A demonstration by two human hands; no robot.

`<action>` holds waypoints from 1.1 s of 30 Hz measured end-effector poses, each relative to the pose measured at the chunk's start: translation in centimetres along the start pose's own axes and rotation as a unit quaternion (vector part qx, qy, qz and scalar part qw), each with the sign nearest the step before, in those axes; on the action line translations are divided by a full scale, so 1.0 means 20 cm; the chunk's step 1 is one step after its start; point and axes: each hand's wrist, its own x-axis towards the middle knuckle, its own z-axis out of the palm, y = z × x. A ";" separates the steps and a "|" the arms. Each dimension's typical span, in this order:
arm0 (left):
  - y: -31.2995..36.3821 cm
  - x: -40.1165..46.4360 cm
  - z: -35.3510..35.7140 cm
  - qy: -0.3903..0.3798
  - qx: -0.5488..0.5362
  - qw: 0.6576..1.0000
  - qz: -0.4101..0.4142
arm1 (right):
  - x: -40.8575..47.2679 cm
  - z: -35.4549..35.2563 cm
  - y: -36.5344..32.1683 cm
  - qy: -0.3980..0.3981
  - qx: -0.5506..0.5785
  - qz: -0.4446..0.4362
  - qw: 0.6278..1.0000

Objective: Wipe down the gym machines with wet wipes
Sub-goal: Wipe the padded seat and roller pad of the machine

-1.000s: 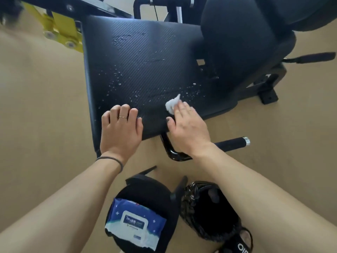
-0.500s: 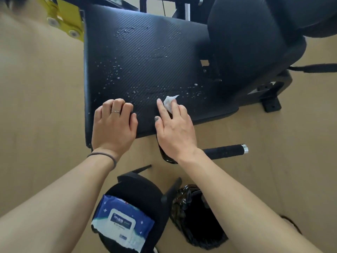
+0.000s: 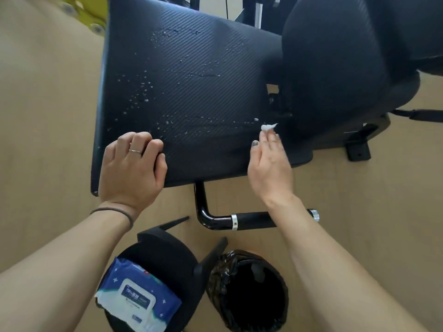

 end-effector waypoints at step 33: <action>-0.01 0.00 0.06 0.020 0.029 0.999 0.016 | 0.29 0.05 -0.17 0.037 -0.016 -0.043 0.998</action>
